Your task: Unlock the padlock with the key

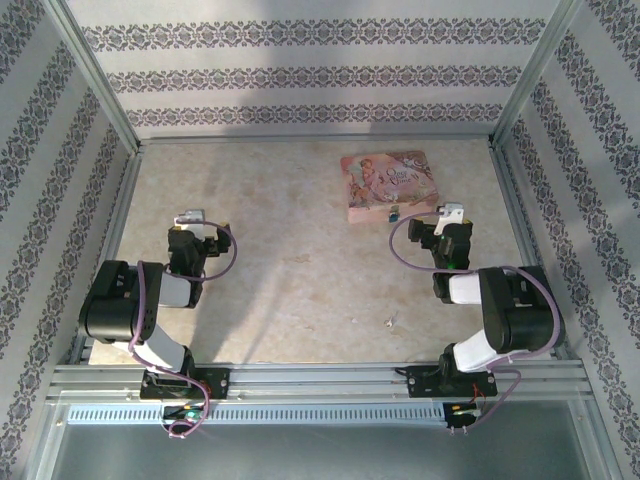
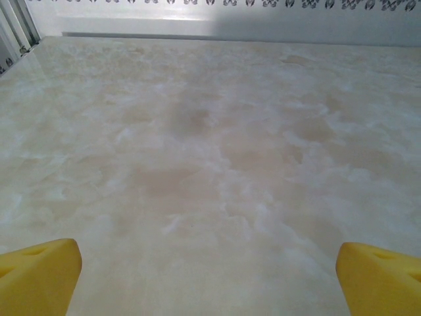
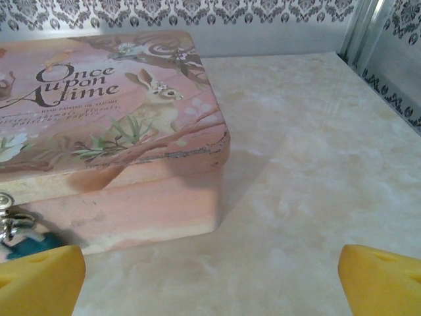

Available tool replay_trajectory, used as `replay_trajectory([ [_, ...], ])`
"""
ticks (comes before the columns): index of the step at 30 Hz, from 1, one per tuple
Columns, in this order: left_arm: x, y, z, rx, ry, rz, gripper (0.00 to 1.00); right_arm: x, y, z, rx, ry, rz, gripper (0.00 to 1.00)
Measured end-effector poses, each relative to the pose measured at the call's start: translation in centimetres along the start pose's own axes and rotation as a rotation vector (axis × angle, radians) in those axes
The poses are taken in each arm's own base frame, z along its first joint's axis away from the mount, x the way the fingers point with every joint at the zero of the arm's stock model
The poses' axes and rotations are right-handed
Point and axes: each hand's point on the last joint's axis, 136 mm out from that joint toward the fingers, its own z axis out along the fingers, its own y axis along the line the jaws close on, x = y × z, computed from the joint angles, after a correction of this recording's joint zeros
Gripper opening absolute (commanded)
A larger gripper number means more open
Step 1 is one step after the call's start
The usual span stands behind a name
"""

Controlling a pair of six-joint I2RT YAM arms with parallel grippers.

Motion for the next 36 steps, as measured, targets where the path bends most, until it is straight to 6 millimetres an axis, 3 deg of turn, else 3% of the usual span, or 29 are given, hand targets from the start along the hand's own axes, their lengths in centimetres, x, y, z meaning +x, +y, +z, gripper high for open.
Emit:
replay_trajectory([
  [3,-0.8,0.1,-1.4,0.001,-0.032,-0.002,0.99,-2.3,0.0,-1.3,-0.003,-0.039,0.005,0.98],
  [8,-5.6,0.0,-3.5,0.007,-0.136,-0.017,0.99,-5.9,0.1,-3.5,-0.018,-0.073,0.032,0.99],
  [12,-9.1,-0.1,-5.3,0.018,-0.186,-0.07,0.99,-7.0,0.5,-5.2,-0.046,-0.032,0.071,0.98],
  [18,-11.5,-0.5,-7.0,0.044,-0.128,-0.241,0.99,-7.7,1.4,-7.4,-0.116,0.091,0.165,0.98],
  [23,-11.0,-1.9,-7.2,0.111,0.014,-0.402,0.99,-7.3,2.3,-8.9,-0.173,0.197,0.225,0.98],
  [28,-7.6,-4.5,-7.3,0.199,0.199,-0.54,0.99,-6.9,3.3,-10.4,-0.229,0.309,0.265,0.98],
  [32,-5.1,-8.0,-7.7,0.273,0.354,-0.558,0.99,-5.9,3.7,-11.1,-0.244,0.372,0.272,0.99],
  [36,-5.9,-11.7,-8.0,0.357,0.417,-0.529,0.99,-4.7,3.4,-11.3,-0.23,0.425,0.283,0.99],
])
